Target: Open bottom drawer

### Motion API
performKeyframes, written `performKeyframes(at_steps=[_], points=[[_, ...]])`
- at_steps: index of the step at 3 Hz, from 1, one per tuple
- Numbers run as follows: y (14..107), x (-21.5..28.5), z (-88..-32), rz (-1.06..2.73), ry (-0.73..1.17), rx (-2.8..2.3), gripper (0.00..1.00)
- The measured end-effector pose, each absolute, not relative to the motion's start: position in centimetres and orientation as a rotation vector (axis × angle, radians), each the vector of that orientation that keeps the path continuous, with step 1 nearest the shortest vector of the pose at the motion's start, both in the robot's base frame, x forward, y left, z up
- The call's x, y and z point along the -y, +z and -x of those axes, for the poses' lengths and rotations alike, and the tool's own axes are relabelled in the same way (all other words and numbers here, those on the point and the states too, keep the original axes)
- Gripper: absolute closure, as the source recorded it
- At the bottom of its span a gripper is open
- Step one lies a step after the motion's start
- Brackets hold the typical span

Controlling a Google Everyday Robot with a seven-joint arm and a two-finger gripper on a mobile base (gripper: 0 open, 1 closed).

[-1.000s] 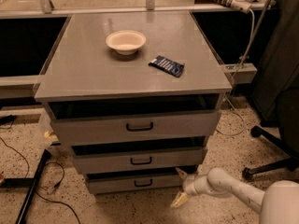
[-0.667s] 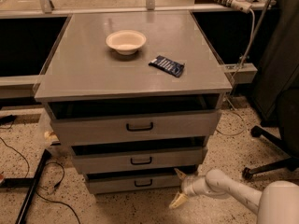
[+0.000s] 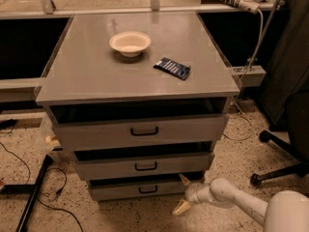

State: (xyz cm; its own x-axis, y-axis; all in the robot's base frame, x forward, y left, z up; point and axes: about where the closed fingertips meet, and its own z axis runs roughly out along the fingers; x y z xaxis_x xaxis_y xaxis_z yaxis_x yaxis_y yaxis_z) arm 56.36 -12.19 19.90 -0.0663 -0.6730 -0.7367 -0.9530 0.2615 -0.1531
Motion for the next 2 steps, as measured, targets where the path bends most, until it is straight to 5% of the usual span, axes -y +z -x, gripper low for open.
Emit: performKeyframes(at_steps=[2], points=[[19.48,12.37,-57.74,1.436,0.445,-1.811,0.0]])
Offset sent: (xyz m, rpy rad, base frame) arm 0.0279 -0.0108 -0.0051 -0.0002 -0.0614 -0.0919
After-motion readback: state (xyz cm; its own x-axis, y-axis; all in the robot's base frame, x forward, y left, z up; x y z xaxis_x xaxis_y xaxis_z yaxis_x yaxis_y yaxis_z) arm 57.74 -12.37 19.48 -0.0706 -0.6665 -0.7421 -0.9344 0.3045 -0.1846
